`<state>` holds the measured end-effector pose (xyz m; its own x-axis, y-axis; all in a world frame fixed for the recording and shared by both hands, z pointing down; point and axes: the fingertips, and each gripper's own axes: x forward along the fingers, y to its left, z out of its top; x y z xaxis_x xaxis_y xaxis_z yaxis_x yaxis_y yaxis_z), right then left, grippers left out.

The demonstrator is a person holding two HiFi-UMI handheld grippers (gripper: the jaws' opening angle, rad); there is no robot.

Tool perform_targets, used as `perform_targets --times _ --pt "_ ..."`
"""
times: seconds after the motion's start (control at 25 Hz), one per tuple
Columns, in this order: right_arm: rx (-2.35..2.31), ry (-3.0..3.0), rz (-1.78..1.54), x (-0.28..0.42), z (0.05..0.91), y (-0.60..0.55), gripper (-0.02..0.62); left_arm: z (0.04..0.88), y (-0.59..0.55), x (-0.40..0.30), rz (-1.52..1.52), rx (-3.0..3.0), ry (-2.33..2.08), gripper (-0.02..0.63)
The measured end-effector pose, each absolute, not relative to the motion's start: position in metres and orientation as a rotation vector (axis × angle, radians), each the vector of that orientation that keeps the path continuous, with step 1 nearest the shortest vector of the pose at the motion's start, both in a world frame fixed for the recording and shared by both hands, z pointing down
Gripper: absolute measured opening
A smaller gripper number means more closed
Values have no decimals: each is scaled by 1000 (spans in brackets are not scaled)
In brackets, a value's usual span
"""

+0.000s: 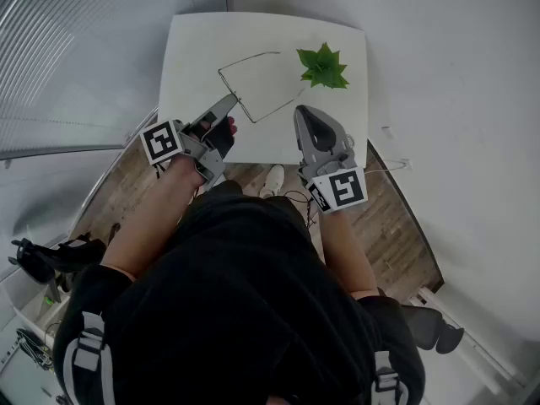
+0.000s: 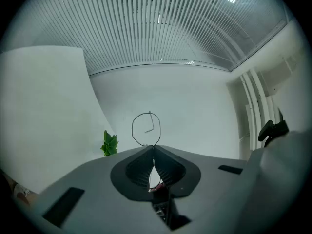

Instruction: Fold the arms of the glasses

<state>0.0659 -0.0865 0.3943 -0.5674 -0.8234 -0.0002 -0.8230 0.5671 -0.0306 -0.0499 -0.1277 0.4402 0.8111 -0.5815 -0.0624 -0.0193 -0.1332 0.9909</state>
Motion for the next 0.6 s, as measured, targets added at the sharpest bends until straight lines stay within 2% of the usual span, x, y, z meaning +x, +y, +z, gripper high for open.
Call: perform_targets --times 0.36,0.48,0.6 --pt "-1528 2797 -38 78 404 -93 15 440 -130 -53 -534 1633 -493 12" --pt "-1579 2832 -38 83 415 -98 80 438 -130 -54 -539 1634 -488 12" --pt "-1638 2893 -7 88 427 -103 92 435 -130 -53 -544 1631 -479 12"
